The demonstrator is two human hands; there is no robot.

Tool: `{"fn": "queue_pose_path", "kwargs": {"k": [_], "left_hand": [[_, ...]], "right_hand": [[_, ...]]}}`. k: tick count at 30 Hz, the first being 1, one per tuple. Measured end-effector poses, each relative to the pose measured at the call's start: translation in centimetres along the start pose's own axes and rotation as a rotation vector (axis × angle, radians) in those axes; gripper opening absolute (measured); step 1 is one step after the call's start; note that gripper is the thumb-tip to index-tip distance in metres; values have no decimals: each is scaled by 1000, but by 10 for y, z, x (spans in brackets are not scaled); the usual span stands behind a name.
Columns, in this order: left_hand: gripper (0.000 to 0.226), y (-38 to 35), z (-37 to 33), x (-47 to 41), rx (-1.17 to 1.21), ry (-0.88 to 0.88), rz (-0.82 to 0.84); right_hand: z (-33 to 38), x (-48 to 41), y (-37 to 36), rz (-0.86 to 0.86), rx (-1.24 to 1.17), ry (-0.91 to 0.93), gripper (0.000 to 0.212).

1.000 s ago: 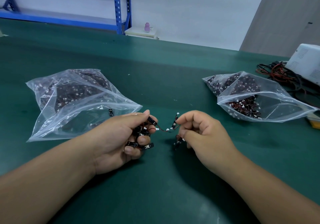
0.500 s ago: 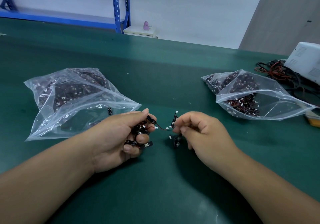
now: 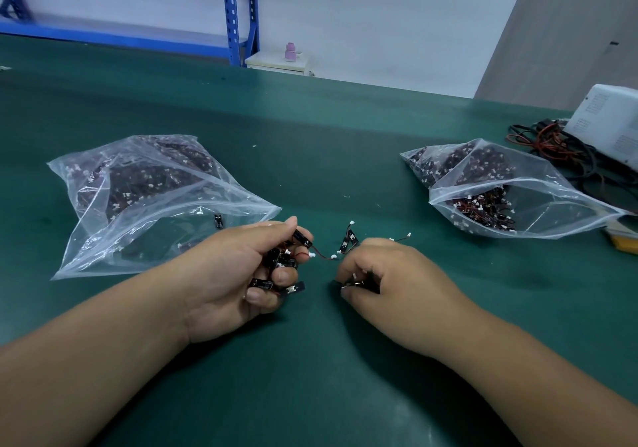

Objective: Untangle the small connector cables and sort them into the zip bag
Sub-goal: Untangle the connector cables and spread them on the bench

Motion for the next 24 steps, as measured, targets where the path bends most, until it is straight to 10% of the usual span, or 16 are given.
{"fn": "queue_pose_path", "kwargs": {"k": [9, 24], "left_hand": [[20, 0, 0, 0, 2, -1, 7], [18, 1, 0, 0, -5, -2, 14]], "right_hand": [[-5, -1, 5, -213, -898, 4, 42], [-2, -1, 5, -158, -890, 33, 24]]}}
Point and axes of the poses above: each hand's wrist, its own x-axis away from the middle knuckle, its own y-axis out of the back of the hand, z = x × y, the point moved 2 cm from there along -x, towards the middle knuckle, and after that the axes turned 15 degrees about z, right-handed, at the moved point
